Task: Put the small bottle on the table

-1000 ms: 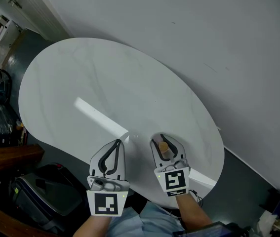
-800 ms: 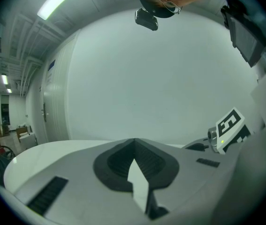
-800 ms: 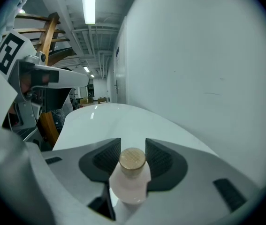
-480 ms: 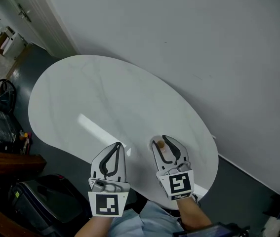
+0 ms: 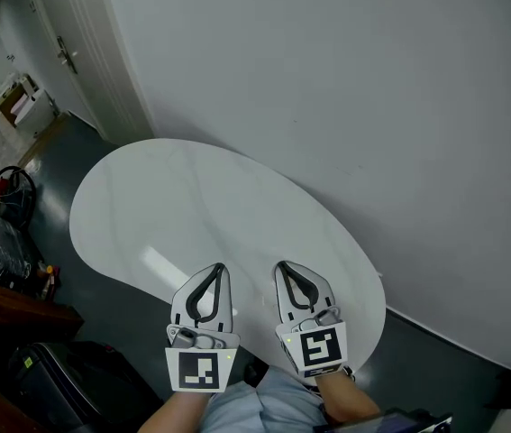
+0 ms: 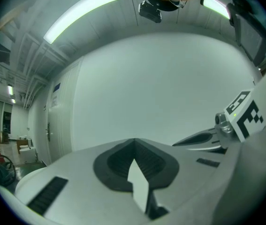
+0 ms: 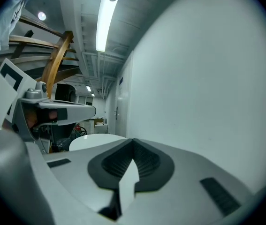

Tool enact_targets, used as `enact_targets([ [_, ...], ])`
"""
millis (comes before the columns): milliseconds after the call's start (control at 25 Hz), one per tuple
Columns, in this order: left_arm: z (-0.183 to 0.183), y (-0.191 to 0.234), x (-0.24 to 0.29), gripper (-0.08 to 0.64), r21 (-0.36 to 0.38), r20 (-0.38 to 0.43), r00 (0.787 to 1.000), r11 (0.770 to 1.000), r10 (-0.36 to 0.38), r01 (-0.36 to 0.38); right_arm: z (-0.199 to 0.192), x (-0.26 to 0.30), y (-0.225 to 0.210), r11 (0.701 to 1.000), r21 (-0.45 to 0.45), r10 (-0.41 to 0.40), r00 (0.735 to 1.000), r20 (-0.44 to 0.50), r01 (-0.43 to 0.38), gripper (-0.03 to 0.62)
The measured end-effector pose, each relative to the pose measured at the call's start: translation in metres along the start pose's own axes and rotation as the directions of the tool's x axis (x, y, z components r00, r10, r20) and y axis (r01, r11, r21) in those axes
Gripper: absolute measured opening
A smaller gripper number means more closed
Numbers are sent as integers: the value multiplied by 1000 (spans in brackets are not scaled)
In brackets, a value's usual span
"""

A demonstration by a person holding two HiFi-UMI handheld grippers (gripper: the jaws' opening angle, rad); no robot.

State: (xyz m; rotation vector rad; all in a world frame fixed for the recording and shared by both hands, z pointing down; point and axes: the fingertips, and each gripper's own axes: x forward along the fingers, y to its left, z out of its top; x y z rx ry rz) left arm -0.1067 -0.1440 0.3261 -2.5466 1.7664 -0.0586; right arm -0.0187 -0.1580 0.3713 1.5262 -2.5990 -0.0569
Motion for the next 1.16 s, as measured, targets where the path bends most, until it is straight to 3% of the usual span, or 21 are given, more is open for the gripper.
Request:
enact_targets([
  [320,16,-2,-8,3,9,63,998,1000,-2,2,15,-10,0,999,25,-23,1000,16,22,0],
  [1160,21,0,-13,3,21,64,998,1000,3,-4,16,-10,6,1000,27,-7,1000,10,7,0],
])
